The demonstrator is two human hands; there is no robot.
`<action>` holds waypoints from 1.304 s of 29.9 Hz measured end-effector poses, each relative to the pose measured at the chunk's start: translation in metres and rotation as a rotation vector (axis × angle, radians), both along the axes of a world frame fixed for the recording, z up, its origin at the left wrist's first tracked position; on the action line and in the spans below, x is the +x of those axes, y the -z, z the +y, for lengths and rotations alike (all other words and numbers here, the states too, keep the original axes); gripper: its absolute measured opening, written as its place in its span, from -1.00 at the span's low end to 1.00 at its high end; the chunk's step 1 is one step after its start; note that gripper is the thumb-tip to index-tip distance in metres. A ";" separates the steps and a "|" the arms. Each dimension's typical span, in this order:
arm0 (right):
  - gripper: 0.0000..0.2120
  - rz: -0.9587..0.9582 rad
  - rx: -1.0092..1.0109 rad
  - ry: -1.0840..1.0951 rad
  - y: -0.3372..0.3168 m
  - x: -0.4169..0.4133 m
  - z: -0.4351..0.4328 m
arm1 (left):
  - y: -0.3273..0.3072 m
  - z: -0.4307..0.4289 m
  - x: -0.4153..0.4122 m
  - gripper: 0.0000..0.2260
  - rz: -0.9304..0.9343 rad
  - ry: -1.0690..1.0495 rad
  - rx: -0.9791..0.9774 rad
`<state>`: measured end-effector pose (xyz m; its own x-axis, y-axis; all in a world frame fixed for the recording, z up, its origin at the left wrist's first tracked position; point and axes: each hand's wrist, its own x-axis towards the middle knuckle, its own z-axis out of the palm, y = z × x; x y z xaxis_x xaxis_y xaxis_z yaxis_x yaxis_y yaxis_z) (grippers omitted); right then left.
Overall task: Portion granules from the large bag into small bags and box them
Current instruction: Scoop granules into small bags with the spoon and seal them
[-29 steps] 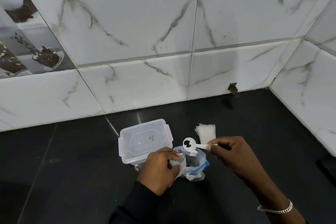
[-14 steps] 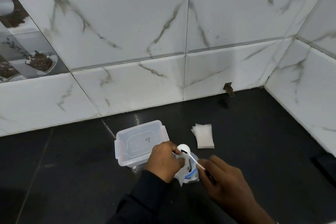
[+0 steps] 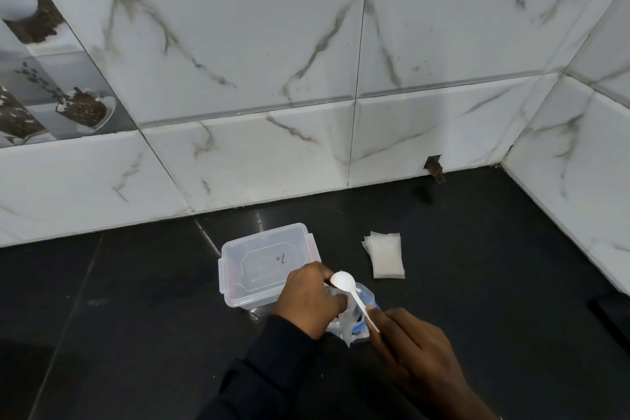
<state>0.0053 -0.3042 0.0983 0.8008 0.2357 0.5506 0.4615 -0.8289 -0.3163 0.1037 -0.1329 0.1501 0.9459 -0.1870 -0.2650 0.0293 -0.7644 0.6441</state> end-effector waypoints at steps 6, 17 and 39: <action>-0.87 0.124 0.296 0.090 -0.019 0.003 0.009 | -0.002 0.009 -0.001 -0.80 -0.032 0.011 -0.013; -0.96 0.649 0.222 0.200 -0.018 0.052 -0.016 | 0.021 0.047 -0.020 -0.84 -0.047 0.434 0.117; -0.71 1.019 -0.469 0.085 0.022 0.110 0.016 | 0.073 -0.006 0.000 -0.74 -0.247 0.656 0.395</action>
